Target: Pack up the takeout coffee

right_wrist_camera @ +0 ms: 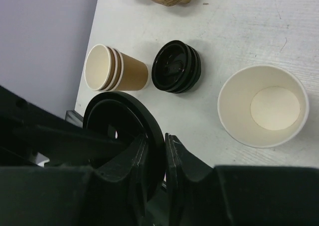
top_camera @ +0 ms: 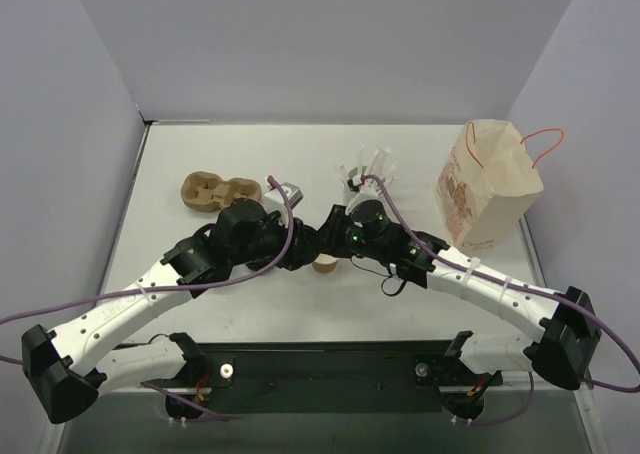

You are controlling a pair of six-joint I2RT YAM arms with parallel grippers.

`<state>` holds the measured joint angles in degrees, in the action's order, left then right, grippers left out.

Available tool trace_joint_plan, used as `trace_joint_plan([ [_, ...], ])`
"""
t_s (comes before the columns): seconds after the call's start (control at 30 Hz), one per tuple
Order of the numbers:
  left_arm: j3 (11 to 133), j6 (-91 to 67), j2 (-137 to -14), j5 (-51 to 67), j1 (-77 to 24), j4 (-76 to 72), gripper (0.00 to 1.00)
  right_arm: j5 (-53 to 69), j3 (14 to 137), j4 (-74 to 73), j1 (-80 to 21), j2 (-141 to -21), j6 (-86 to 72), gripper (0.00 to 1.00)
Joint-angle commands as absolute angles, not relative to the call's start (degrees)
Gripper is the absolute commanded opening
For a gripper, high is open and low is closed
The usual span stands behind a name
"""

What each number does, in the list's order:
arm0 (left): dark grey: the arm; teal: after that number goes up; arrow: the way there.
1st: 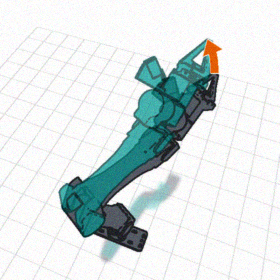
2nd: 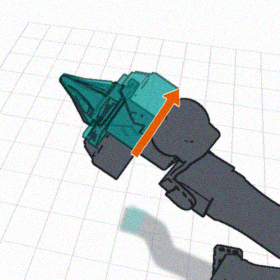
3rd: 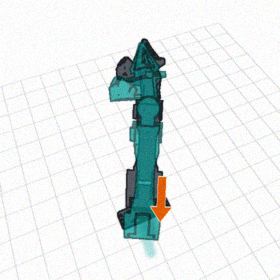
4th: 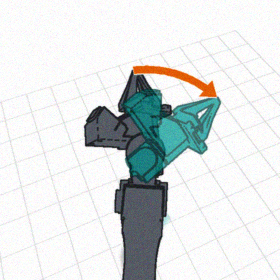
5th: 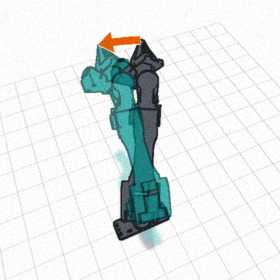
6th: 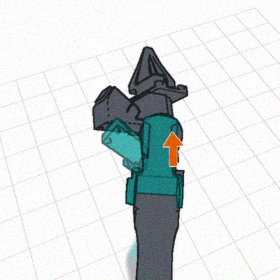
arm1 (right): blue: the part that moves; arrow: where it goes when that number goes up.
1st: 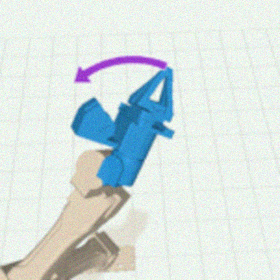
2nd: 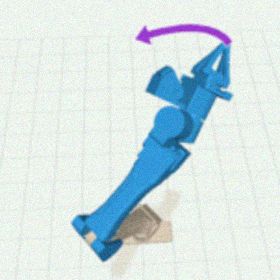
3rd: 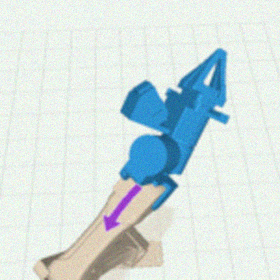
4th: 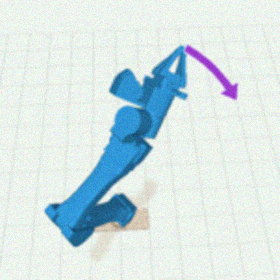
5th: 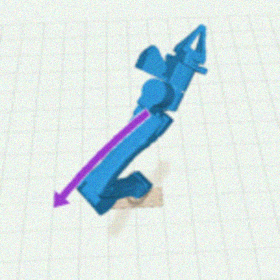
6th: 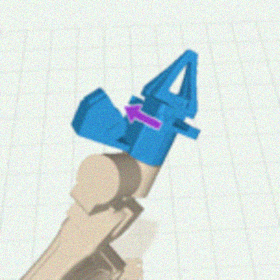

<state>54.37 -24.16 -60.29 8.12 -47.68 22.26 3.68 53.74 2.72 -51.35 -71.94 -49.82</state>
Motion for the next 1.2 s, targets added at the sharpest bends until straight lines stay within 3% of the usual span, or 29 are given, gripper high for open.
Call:
trace_joint_plan([
  [0.0, 61.94, -22.15, -57.31, 3.79, -47.20, 27.76, 0.55, 8.43, 50.55, 12.11, -50.45, -63.48, -37.66, 0.04],
  [0.13, 67.58, -20.49, -56.34, 4.04, -46.76, 34.27, 0.58, 9.48, 48.52, 11.95, -45.91, -58.63, -36.55, 0.02],
  [0.33, 66.45, -13.80, -52.04, 5.18, -46.58, 33.58, 0.59, 28.64, 43.69, 25.12, -37.53, -53.62, -50.09, 0.03],
  [0.57, 67.68, -17.31, -52.03, 19.22, -46.41, 28.31, 0.60, 38.31, 40.43, 39.01, -37.53, -53.79, -54.92, 0.04],
  [0.67, 64.44, -19.42, -49.75, 23.19, -46.41, 22.69, 0.61, 40.95, 37.80, 50.93, -37.44, -55.54, -62.46, 0.04],
  [0.87, 56.52, -20.47, -42.11, 24.35, -46.41, 9.77, 0.63, 43.59, 36.29, 93.37, -37.44, -68.08, -89.00, 0.04],
  [1.07, 56.69, -26.97, -41.84, 23.91, -46.41, 6.50, 0.63, 46.58, 38.49, 95.36, -38.32, -69.00, -88.07, 0.04],
  [1.17, 56.69, -32.33, -40.78, 14.88, -46.23, 9.31, 0.61, 47.55, 38.24, 95.45, -38.32, -67.33, -86.40, 0.05],
])
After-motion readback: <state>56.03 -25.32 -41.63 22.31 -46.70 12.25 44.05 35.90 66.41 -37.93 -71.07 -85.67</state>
